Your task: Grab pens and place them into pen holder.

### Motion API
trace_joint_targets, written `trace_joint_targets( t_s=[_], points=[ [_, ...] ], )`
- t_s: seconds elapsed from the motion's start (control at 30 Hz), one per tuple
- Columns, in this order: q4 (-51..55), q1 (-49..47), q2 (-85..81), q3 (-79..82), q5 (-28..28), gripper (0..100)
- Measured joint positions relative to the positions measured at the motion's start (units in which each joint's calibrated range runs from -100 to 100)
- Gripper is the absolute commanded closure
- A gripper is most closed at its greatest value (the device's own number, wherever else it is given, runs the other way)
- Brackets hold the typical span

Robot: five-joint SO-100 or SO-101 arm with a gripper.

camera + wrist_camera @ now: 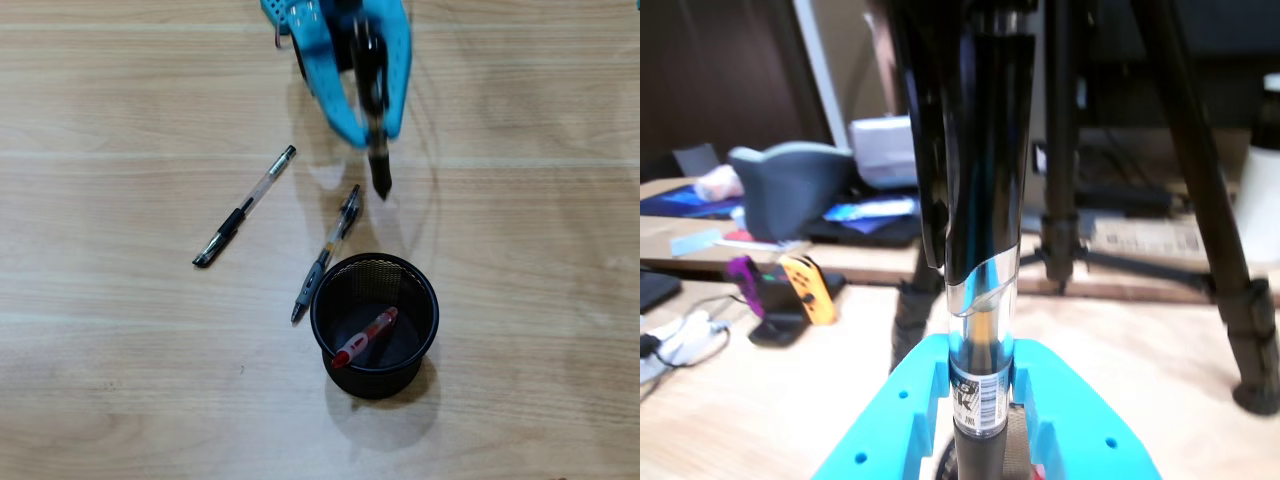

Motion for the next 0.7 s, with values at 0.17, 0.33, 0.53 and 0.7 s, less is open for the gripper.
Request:
trace_joint_targets(
  t_s=[0.17,0.33,0.53,0.7],
  points=[
    [-0.1,0.9,11.3,-9.0,-1.1,98],
    [-0.1,0.9,23.6,-18.9,-1.2,98],
    [-0.1,1.0,31.1,-23.8,-1.2,98],
    [-0.1,1.0,32.2,-24.5,-1.2,98]
  ],
)
